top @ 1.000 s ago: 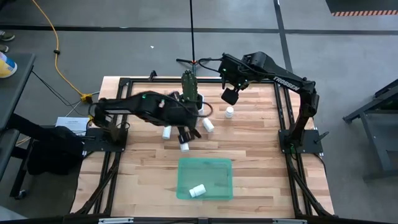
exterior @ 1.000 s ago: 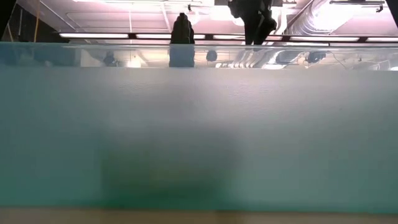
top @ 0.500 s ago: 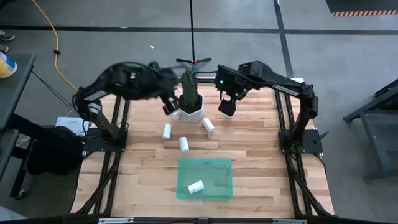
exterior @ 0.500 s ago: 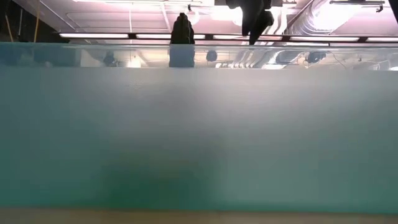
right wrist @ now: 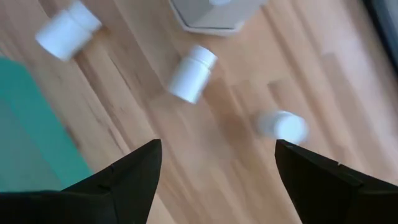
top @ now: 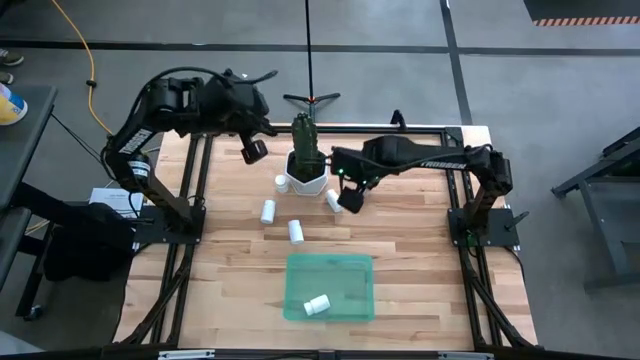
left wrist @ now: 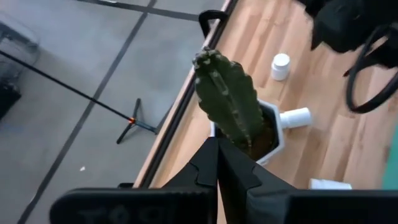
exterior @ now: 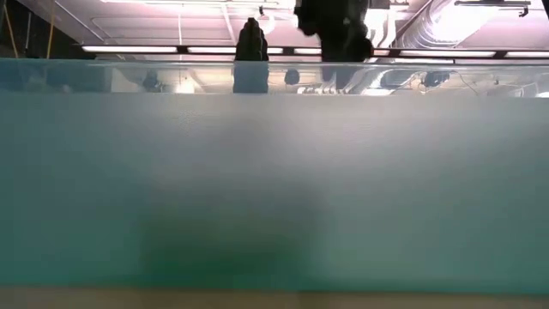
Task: Pick and place pill bottles into a basket
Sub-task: Put the white pill bottle into the green bin
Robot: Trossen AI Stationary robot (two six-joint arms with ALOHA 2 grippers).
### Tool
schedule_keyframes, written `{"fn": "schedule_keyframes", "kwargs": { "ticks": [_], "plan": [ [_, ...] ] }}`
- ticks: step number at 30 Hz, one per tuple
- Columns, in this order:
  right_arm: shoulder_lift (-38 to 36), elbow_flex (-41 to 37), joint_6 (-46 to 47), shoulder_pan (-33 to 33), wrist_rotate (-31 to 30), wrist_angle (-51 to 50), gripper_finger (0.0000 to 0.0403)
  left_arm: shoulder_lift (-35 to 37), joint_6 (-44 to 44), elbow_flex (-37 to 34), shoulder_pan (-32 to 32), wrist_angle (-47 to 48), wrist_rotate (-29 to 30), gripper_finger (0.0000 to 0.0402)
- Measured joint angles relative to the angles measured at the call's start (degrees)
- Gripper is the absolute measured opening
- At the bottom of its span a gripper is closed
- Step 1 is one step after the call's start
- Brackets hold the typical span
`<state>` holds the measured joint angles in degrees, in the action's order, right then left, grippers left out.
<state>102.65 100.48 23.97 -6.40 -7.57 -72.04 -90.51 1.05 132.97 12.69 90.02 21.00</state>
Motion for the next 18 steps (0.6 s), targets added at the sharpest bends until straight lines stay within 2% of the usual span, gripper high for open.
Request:
{"fn": "schedule_keyframes", "kwargs": {
  "ticks": [9,13,18],
  "plan": [
    [0.02,-9.43,8.5,1.82,5.22,19.28,0.0303,1.2,8.57,0.0,5.74,0.0,-13.37,0.007],
    [0.02,-13.99,10.57,2.12,7.51,23.85,0.0303,2.0,12.32,0.0,7.34,0.0,-14.62,0.0103],
    [0.02,-19.48,13.05,1.78,9.0,29.09,0.0303,3.47,16.64,0.0,8.21,0.0,-15.31,0.0171]
  ]
}}
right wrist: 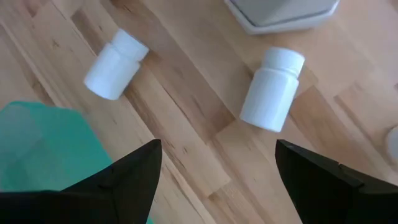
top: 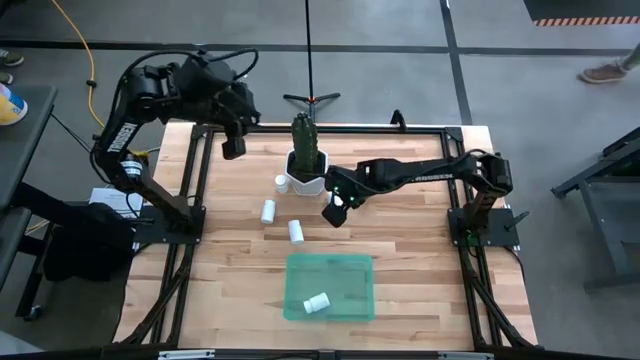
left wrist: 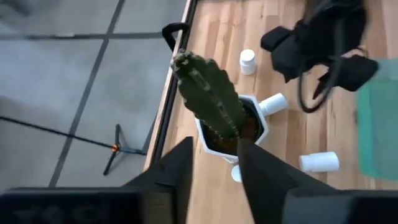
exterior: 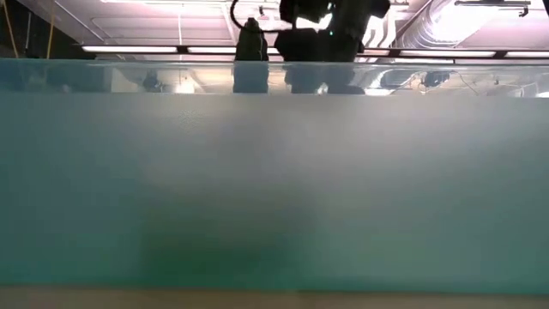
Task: Pick and place pill bottles into a basket
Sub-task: Put the white pill bottle into the green bin
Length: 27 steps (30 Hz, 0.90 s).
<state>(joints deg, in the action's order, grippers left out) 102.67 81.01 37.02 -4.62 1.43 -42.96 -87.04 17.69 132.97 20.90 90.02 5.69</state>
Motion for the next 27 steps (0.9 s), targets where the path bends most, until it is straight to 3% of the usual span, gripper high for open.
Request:
{"fn": "schedule_keyframes", "kwargs": {
  "ticks": [7,12,27],
  "plan": [
    [0.0,-4.28,-2.34,-1.78,6.5,9.72,0.0303,2.28,-0.43,0.02,0.06,0.0,-1.96,0.0265],
    [0.0,-5.06,-4.35,-3.82,7.85,10.11,0.0303,4.46,-1.64,0.04,0.11,0.0,-3.65,0.03],
    [3.14,-5.06,-10.54,-8.57,9.69,8.35,0.0303,7.05,-4.47,0.02,0.09,-0.01,-8.17,0.0285]
  ]
}}
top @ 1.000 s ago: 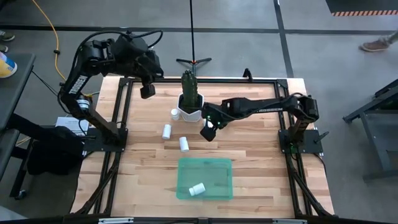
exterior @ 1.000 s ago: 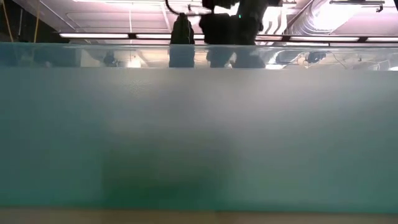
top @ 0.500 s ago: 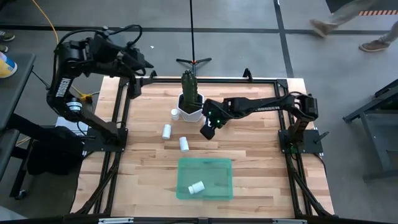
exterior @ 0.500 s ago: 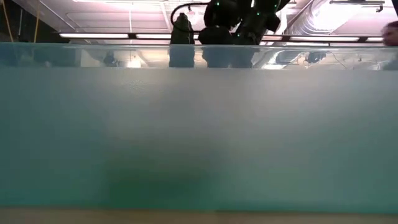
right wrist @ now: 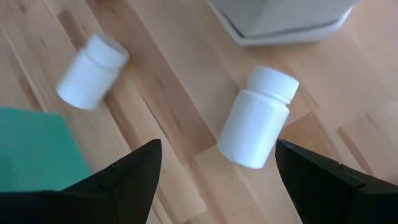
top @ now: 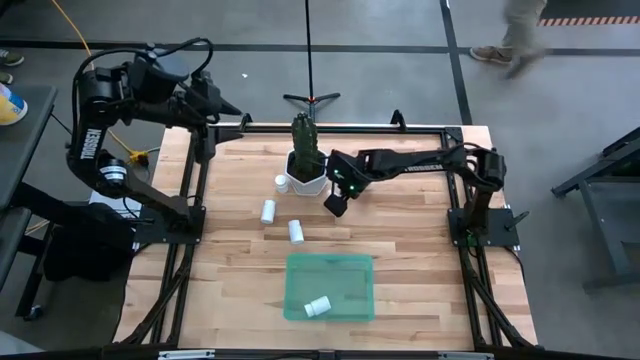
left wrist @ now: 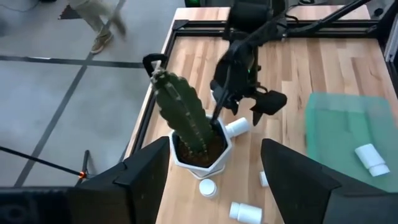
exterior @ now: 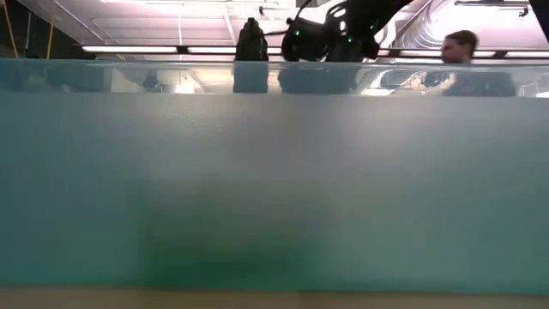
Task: Pick and place pill bottles into a basket
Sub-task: Put the white pill bottle into the green bin
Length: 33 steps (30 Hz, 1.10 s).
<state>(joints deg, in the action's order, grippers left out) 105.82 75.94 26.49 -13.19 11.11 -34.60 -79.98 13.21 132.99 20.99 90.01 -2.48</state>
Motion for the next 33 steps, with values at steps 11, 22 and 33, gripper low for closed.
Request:
{"fn": "schedule_keyframes", "kwargs": {
  "ticks": [11,22,33],
  "plan": [
    [4.03,0.02,-1.33,-2.88,1.0,-2.18,0.0303,0.35,-2.02,0.02,0.0,0.0,0.38,0.0282],
    [6.31,0.11,-1.04,-3.6,1.88,1.44,0.0303,0.35,-3.43,0.02,0.0,0.01,0.52,0.0282],
    [7.94,0.33,0.3,-3.07,0.35,3.25,0.0303,0.33,-4.85,0.02,0.0,0.01,0.55,0.0282]
  ]
}}
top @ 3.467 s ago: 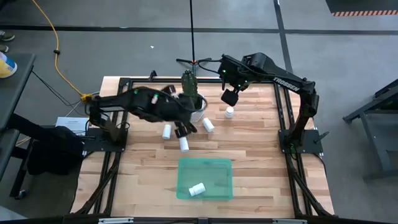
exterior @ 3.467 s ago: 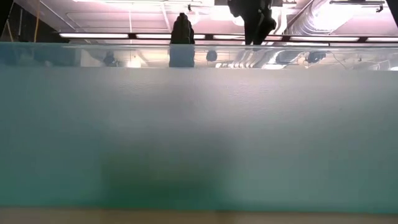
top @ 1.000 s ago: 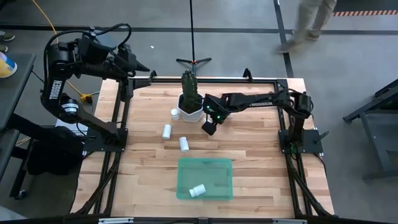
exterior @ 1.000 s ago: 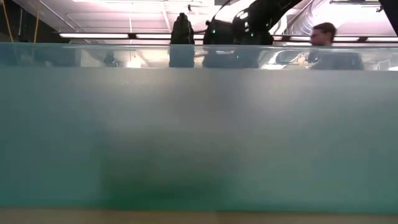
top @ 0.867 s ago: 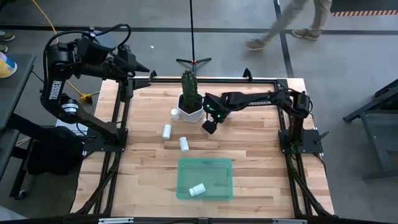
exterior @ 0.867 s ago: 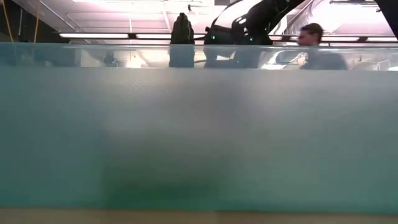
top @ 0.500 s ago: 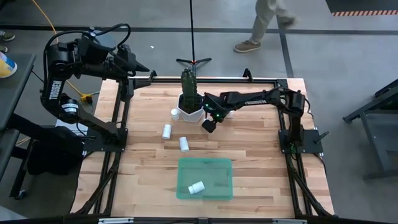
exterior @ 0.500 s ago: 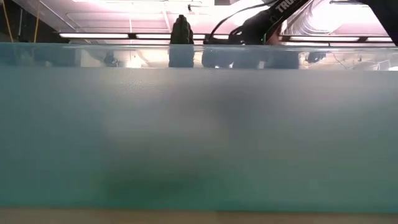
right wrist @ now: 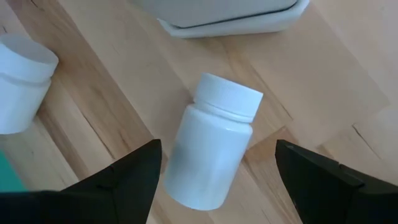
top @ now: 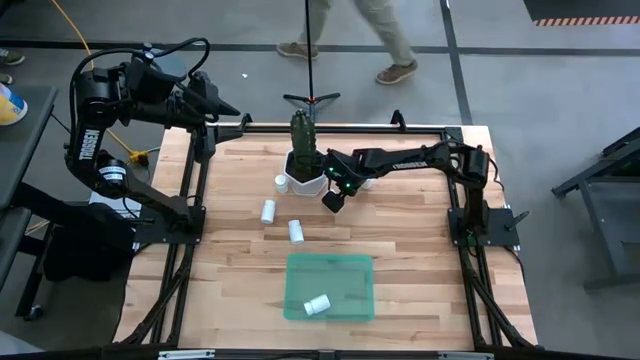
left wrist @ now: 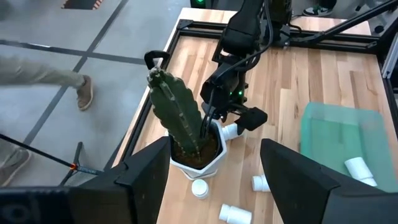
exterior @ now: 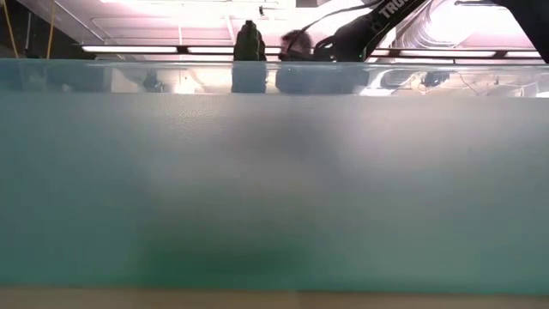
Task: Pick and place pill bottles into a basket
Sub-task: Put the white pill bottle into the green bin
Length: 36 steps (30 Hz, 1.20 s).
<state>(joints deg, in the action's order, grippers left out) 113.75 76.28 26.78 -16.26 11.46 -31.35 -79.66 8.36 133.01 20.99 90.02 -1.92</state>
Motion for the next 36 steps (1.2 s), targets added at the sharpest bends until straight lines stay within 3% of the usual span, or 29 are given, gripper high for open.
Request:
{"fn": "schedule_keyframes", "kwargs": {
  "ticks": [26,36],
  "plan": [
    [1.18,-0.37,3.67,2.64,0.99,-0.52,0.0301,0.0,-1.14,-0.02,-0.01,0.0,0.05,0.0282],
    [2.43,-0.29,3.24,2.48,2.02,-0.49,0.0252,0.0,-1.52,-0.02,-0.02,0.0,0.08,0.0282]
  ]
}}
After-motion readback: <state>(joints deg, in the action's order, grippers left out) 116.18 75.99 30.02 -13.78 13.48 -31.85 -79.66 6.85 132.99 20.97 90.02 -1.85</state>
